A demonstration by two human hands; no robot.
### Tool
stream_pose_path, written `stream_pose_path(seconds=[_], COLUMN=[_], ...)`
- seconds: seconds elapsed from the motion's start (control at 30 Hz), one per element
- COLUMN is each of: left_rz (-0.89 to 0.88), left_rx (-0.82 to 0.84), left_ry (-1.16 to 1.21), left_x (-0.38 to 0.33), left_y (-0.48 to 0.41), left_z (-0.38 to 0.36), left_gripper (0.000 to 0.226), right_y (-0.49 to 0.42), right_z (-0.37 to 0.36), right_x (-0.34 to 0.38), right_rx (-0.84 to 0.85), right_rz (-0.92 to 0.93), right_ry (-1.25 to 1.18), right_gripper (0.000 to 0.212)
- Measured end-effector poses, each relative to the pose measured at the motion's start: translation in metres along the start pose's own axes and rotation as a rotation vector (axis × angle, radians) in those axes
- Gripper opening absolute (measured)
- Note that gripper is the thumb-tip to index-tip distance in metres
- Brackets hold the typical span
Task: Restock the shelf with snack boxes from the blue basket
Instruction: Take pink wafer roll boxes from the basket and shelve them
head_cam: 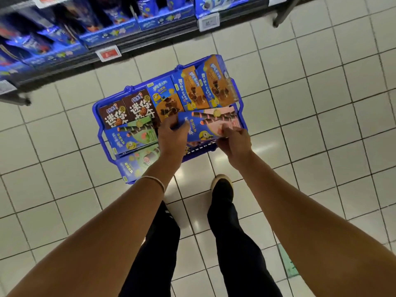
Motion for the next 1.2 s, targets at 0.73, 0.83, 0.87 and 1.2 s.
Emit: stream_pose_path(seconds=[0.73, 0.83, 0.87, 1.2], left_rz=[-0.144, -0.175, -0.186, -0.212], left_rx=[0.178, 0.127, 0.107, -0.072], left_ry=[0.855, 0.88, 0.891, 0.831], left_x=[0.039, 0.043, 0.042, 0.067], left_y=[-0.004, -0.011, -0.009, 0.038], left_z=[0.005, 0.007, 0.013, 0.062], left_gripper=[0.028, 0.046, 0.047, 0.044], right_y=[0.003, -0.02, -0.026, -0.043], right_z=[-0.049, -0.045, -0.043, -0.069], right_x=[-0.077, -0.066, -0.059, -0.067], right_rx=[0.617, 0.621, 0.603, 0.599], right_rz=[0.205, 0.225, 0.268, 1.152], right_ry=[0.076, 0.285, 0.339, 1.461], right_gripper=[0.029, 0.044, 0.042, 0.104])
Point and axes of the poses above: each hand's wrist, its own y-axis away from the middle knuckle, its own z-axis out of the back of the hand, x = y × z, the point moved 3 cm from there along -y, towards the middle knuckle, and after that the axes turned 4 degrees about -z, right-handed, at the moved point
